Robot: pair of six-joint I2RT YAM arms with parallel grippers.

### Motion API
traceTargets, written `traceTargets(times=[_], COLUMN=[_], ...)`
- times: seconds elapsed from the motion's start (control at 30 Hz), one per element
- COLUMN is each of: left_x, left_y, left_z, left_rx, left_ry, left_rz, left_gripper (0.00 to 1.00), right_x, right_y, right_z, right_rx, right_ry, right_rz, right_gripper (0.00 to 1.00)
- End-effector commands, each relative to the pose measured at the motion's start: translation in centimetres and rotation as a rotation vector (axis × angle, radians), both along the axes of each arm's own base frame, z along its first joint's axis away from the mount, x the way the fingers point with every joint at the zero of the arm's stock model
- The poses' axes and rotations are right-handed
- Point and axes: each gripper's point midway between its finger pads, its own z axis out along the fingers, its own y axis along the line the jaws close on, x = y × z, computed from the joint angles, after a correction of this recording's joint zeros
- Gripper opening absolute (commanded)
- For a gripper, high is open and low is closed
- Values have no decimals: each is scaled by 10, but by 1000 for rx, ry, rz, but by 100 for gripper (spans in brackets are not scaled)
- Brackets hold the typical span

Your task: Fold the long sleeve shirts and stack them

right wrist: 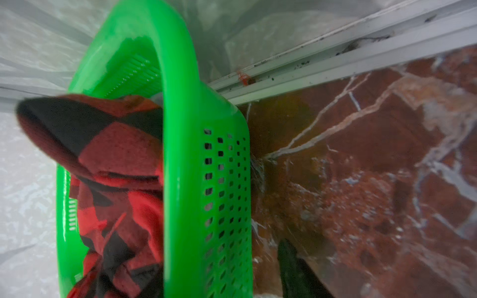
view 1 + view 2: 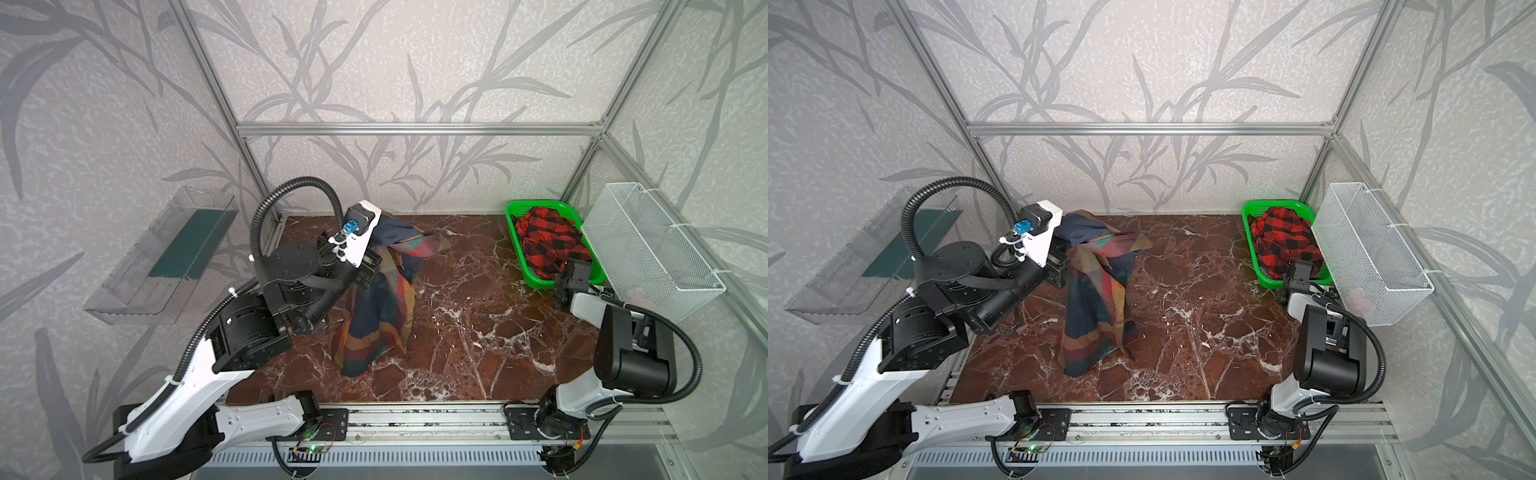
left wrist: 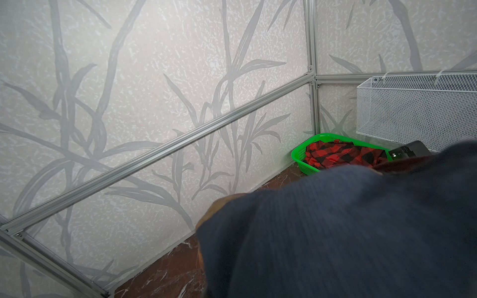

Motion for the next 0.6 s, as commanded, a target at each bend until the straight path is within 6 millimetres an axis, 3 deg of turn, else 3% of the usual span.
traceTargets(times=[0.0, 0.1, 0.33, 0.5, 0.57], left_x=[6, 11, 17, 21, 24], left_y=[-11, -18, -29, -33, -35], left_z=[-4, -12, -28, -39, -47], left_rx=[1, 20, 17, 4, 1], left_ry=[16, 40, 93, 130, 153], left_rz=[-8, -8, -24, -25, -29], left_gripper=[0, 0, 0, 0, 0], right_x=[-23, -37, -59, -72, -74], right_y=[19, 27, 32, 49, 64], right_z=[-4, 5, 33, 37, 42], right_rx=[18, -12, -79, -60, -68], right_ry=[40, 63, 60, 73, 62], right_rz=[45, 74, 110, 189, 266], right_gripper=[68, 76, 85, 88, 89])
